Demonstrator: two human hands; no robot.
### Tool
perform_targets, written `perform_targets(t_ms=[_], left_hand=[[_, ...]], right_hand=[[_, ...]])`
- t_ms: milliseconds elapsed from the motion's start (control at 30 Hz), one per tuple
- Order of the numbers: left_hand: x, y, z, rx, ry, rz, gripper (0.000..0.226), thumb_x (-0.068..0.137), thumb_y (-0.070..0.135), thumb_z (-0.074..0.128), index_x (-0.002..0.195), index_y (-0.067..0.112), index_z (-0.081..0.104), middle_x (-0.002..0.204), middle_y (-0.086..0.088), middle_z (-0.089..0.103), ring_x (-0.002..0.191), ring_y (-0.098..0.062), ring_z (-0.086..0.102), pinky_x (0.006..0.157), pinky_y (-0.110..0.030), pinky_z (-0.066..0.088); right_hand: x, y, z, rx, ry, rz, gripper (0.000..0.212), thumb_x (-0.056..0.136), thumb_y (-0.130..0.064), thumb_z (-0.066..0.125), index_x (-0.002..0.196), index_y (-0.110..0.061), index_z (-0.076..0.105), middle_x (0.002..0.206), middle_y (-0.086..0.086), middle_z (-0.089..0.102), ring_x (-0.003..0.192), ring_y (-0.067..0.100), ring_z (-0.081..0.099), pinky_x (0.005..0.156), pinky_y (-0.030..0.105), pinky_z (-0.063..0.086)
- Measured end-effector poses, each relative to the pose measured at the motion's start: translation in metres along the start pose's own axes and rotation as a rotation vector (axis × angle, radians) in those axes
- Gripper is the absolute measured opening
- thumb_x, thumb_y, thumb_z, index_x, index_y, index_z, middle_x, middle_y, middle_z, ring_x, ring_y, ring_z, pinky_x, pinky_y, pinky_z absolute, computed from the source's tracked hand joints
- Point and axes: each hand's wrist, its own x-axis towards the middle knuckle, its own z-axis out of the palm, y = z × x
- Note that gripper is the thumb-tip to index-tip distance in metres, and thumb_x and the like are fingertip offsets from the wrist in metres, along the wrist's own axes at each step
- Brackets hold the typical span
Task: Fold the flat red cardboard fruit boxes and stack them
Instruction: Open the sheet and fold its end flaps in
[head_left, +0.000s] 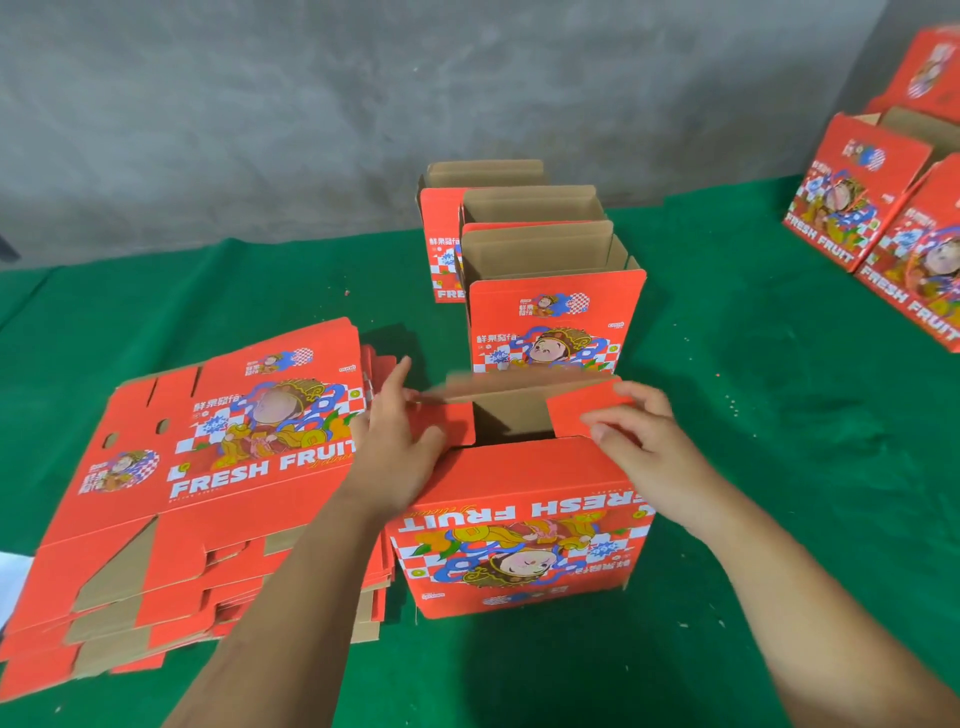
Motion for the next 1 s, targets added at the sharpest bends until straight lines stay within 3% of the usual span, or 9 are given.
perform_targets(t_ms=[67,167,300,467,567,667,733,900,1000], left_hand=[[-0.004,0.000,-0.002,-0.192,0.044,-0.057,0.047,0.094,0.060,0.044,0.138,0.045,0.053,0.128,0.014,0.060,0.133,-0.020,0.041,0.123,-0.047,0.023],[-0.007,0.001,-0.001,-0.095,0.055,-0.069,0.067,0.088,0.084,0.022,0.110,0.040,0.067,0.125,0.009,0.059,0.133,-0.025,0.045,0.118,-0.042,0.025],[-0.003,0.007,0.003,0.295,-0.139,-0.234,0.096,0.087,0.075,0.060,0.162,0.031,0.020,0.161,-0.013,0.022,0.140,-0.041,0.045,0.115,-0.050,0.038],[0.003,0.022,0.009,0.650,-0.210,-0.328,0.096,0.084,0.071,0.068,0.153,0.026,0.019,0.147,-0.018,0.035,0.123,-0.041,0.058,0.096,-0.050,0.049],[0.004,0.011,0.007,0.325,-0.148,-0.222,0.105,0.085,0.073,0.065,0.161,0.024,0.014,0.157,-0.017,0.037,0.139,-0.039,0.048,0.113,-0.045,0.041],[0.000,0.003,-0.004,-0.290,-0.069,-0.412,0.111,0.090,0.079,0.049,0.165,0.019,-0.006,0.170,-0.007,0.022,0.155,-0.026,0.027,0.124,-0.035,0.019],[-0.004,0.007,-0.006,-0.483,-0.026,-0.582,0.105,0.089,0.086,0.038,0.164,0.014,0.023,0.165,-0.010,0.035,0.150,-0.030,0.037,0.125,-0.045,0.026],[-0.021,0.027,-0.010,-0.869,0.230,-0.585,0.064,0.093,0.073,0.051,0.125,0.020,0.069,0.118,-0.001,0.069,0.108,-0.021,0.067,0.101,-0.042,0.053],[-0.022,0.037,-0.014,-1.124,0.292,-0.434,0.017,0.104,0.028,0.059,0.114,0.019,0.069,0.087,-0.007,0.065,0.067,-0.014,0.064,0.063,-0.024,0.055]], right_hand=[[0.000,-0.004,-0.003,0.252,0.030,0.079,0.033,0.101,-0.042,0.061,0.130,-0.055,0.053,0.148,-0.022,0.034,0.129,-0.019,0.036,0.120,0.032,0.029],[0.008,-0.008,-0.008,0.463,-0.060,0.261,0.046,0.088,-0.077,0.056,0.131,-0.064,0.048,0.144,-0.028,0.050,0.128,-0.003,0.053,0.111,0.041,0.043],[0.020,-0.004,-0.009,-0.028,-0.065,0.268,0.082,0.077,-0.056,0.082,0.142,-0.048,0.034,0.131,-0.002,0.042,0.113,0.016,0.057,0.094,0.038,0.050],[0.029,-0.016,-0.001,-0.564,-0.076,0.317,0.098,0.063,-0.074,0.079,0.136,-0.044,0.020,0.120,0.002,0.049,0.106,0.032,0.063,0.084,0.043,0.051],[0.034,-0.018,0.000,-0.310,-0.036,0.322,0.086,0.075,-0.077,0.069,0.142,-0.040,0.026,0.138,0.004,0.047,0.123,0.030,0.057,0.099,0.042,0.047],[0.026,-0.021,-0.009,0.239,-0.041,0.527,0.092,0.078,-0.085,0.058,0.153,-0.039,0.033,0.160,-0.003,0.039,0.137,0.021,0.045,0.111,0.041,0.032],[0.016,-0.024,-0.016,0.416,-0.105,0.635,0.099,0.065,-0.092,0.059,0.148,-0.039,0.046,0.157,-0.003,0.045,0.142,0.025,0.045,0.119,0.053,0.030],[0.000,-0.036,-0.047,0.709,-0.012,0.433,0.038,0.094,-0.066,0.054,0.090,-0.033,0.074,0.085,0.005,0.075,0.070,0.021,0.074,0.061,0.038,0.059],[-0.004,-0.032,-0.060,0.814,-0.022,0.480,0.040,0.097,-0.054,0.060,0.122,-0.023,0.063,0.097,0.012,0.074,0.074,0.026,0.073,0.062,0.041,0.060]])
